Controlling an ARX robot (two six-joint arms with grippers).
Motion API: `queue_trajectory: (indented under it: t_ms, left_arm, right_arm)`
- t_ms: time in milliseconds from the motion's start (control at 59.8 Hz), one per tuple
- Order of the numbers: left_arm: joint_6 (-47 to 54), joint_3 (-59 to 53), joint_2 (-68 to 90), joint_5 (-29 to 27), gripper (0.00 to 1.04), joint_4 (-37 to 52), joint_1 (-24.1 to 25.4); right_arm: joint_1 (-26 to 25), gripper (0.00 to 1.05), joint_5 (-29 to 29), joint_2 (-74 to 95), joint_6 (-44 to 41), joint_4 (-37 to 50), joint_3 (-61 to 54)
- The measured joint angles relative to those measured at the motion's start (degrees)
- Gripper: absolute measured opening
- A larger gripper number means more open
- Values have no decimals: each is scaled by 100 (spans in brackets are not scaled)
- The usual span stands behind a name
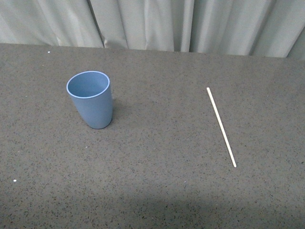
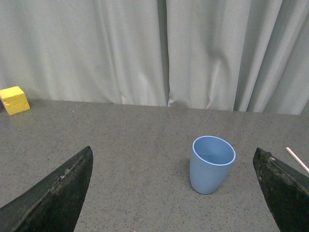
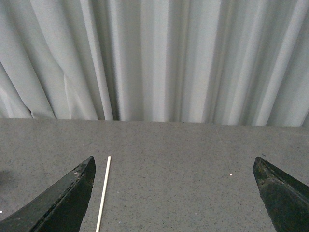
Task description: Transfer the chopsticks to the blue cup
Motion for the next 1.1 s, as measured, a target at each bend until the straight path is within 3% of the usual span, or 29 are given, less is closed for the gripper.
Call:
queue_trajectory:
  t_ms: [1104]
  left_arm:
    - [0,0,0,0,98,0,0]
  right_arm:
    - [2,95,0,0,0,0,0]
